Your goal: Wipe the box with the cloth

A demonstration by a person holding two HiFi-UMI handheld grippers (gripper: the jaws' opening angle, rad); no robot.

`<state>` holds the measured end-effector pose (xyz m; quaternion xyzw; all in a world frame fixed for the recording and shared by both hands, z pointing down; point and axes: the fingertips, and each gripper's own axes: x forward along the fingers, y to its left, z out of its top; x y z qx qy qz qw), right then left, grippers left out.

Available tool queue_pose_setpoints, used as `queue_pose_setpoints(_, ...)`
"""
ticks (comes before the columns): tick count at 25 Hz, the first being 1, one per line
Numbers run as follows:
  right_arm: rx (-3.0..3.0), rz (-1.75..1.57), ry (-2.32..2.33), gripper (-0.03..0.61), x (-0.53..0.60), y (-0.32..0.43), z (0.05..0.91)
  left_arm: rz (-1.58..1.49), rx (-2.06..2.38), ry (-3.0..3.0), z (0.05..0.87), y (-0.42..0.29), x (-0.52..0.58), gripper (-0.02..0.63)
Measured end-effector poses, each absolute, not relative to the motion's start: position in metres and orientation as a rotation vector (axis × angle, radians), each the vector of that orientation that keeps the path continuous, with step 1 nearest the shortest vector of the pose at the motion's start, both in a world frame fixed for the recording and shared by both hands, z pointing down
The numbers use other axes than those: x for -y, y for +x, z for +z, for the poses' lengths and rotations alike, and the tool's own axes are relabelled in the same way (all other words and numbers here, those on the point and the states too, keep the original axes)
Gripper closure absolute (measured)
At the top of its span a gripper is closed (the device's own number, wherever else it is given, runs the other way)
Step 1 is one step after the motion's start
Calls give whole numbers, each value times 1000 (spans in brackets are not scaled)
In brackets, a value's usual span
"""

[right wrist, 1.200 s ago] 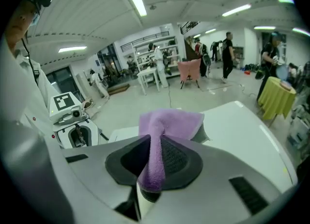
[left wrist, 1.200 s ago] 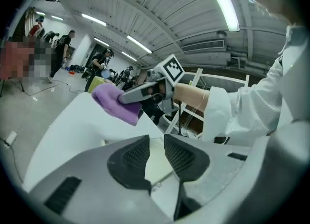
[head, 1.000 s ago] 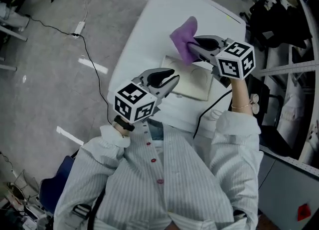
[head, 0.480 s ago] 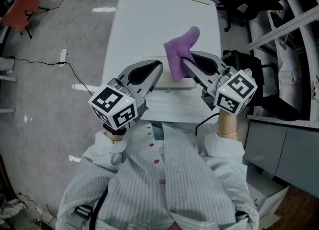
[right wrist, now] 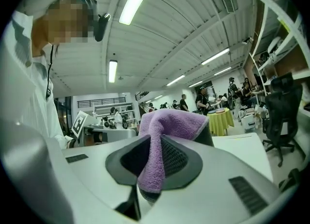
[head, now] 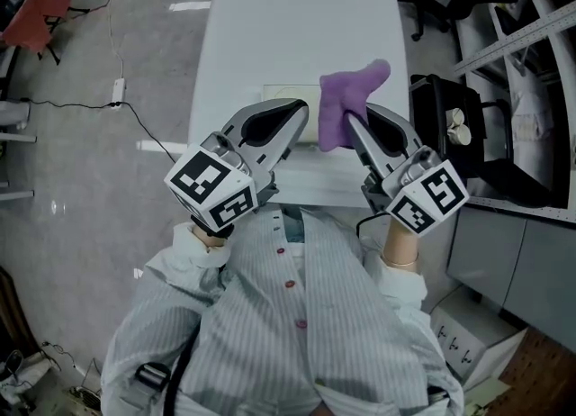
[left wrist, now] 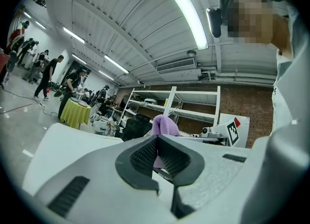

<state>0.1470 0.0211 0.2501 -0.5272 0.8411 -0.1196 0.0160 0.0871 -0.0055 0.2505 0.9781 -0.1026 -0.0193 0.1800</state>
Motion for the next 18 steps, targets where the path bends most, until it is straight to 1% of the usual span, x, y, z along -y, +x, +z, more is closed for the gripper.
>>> queue_pose_setpoints(18,-2666,-389,-1623,520,-18,136,258,74,221,2861,260,89,0,601)
